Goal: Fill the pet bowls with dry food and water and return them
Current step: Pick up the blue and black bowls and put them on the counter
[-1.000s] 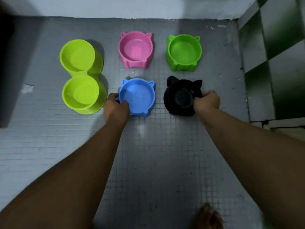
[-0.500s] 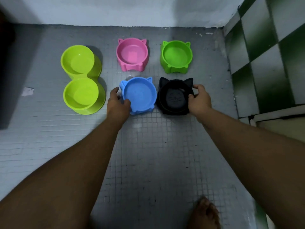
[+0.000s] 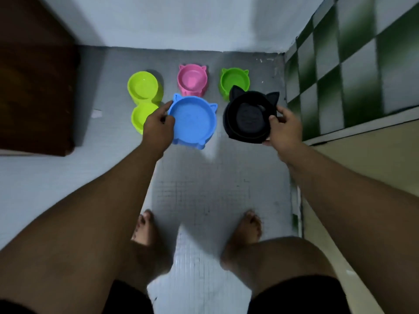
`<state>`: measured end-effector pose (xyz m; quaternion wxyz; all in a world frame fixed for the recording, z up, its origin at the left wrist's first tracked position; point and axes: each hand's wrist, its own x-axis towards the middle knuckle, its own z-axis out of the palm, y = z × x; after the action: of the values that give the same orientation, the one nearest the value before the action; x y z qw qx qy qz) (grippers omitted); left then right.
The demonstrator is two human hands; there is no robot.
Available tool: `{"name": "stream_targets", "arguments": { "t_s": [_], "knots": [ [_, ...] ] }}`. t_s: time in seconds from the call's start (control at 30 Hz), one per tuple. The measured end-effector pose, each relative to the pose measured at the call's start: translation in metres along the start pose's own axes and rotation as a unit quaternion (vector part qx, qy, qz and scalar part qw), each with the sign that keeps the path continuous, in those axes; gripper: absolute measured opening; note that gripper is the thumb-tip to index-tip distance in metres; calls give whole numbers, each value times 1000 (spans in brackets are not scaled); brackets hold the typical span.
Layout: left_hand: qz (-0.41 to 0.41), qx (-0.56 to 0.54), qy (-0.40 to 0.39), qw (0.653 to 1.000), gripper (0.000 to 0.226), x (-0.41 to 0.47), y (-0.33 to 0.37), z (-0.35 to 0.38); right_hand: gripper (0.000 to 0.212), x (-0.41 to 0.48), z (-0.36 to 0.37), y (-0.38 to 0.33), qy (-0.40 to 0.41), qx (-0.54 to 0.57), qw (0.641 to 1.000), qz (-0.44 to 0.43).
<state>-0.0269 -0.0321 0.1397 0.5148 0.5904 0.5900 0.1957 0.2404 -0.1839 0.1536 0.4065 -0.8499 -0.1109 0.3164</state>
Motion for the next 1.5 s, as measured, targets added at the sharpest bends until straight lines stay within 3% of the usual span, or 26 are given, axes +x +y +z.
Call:
{"name": "stream_targets", "arguments": {
  "t_s": [0.13, 0.27, 0.53, 0.77, 0.97, 1.27, 1.5],
  "knots": [
    [-22, -39, -1, 999, 50, -89, 112, -64, 38, -106, -75, -107, -17, 76, 997, 14],
    [-32, -81, -2, 996, 46, -169, 200, -122, 37, -196, -148, -178, -5, 80, 997, -18],
    [21, -222, -72, 972, 42, -304, 292, -198, 36, -382, -223, -216, 67, 172, 980, -68],
    [64, -202, -190, 959, 38, -433, 317, -238, 32, -561, -270, -177, 180, 293, 937, -57],
    [101, -178, -297, 933, 36, -539, 324, -222, 35, -695, -331, -124, 298, 317, 899, -42],
    [170, -104, -484, 852, 38, -748, 290, -151, 31, -915, -428, 27, 467, 346, 814, -26],
    [135, -67, -565, 811, 38, -929, 224, -92, 31, -1077, -491, 157, 574, 272, 772, 38]
  ]
}}
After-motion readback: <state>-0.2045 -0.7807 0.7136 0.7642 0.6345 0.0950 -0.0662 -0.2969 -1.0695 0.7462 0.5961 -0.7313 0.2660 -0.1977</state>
